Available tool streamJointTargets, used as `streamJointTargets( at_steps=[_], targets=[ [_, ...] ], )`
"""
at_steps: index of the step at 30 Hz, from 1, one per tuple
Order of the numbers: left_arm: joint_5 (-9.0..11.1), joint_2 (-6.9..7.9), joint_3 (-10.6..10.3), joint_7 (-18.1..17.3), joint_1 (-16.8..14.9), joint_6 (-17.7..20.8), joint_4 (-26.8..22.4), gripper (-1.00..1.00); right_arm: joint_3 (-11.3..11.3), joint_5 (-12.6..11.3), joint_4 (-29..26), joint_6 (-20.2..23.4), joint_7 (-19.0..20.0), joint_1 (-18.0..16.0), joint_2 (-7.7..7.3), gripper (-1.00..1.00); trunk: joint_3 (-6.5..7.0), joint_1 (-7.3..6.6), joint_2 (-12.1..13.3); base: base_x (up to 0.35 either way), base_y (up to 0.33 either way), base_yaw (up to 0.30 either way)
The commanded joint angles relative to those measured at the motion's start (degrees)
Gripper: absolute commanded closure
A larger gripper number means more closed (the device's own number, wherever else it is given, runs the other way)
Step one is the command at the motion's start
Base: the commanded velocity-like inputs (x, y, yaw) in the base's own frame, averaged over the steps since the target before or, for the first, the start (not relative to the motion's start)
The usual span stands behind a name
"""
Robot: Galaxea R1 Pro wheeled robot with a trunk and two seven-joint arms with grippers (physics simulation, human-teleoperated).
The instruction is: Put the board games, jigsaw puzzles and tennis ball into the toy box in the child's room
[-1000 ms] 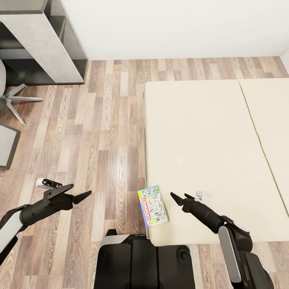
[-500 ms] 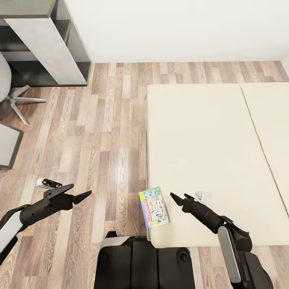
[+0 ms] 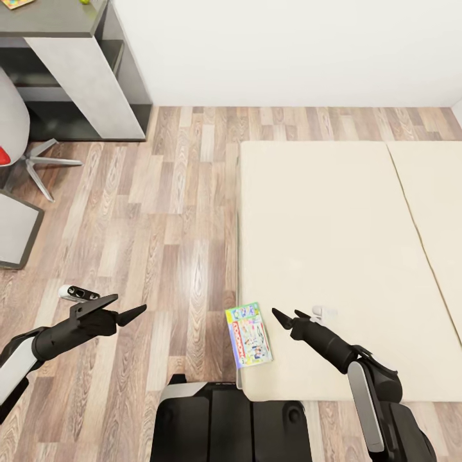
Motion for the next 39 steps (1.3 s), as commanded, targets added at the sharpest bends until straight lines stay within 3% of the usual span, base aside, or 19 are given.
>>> streamJointTargets(
  at_steps=[1,18,39],
  targets=[
    [0.21,-0.03,-0.11,-0.12,-0.04,0.27,0.03,-1.0,-0.15,-0.27,-0.04,0.43,0.16,-0.02,0.05,-1.0,-0.03,0.03,-0.09,0.0,0.0,0.02],
    [0.21,-0.27,-0.13,0.04,-0.04,0.27,-0.01,-1.0,-0.25,-0.33,0.02,0.39,0.18,-0.05,0.02,-1.0,0.09,0.03,-0.09,-0.028,0.0,0.003],
    [0.21,-0.27,-0.13,0.04,-0.04,0.27,0.02,-1.0,-0.14,-0.22,0.05,0.38,0.14,-0.01,0.3,-1.0,1.89,0.03,-0.09,0.0,0.0,0.0]
  ],
)
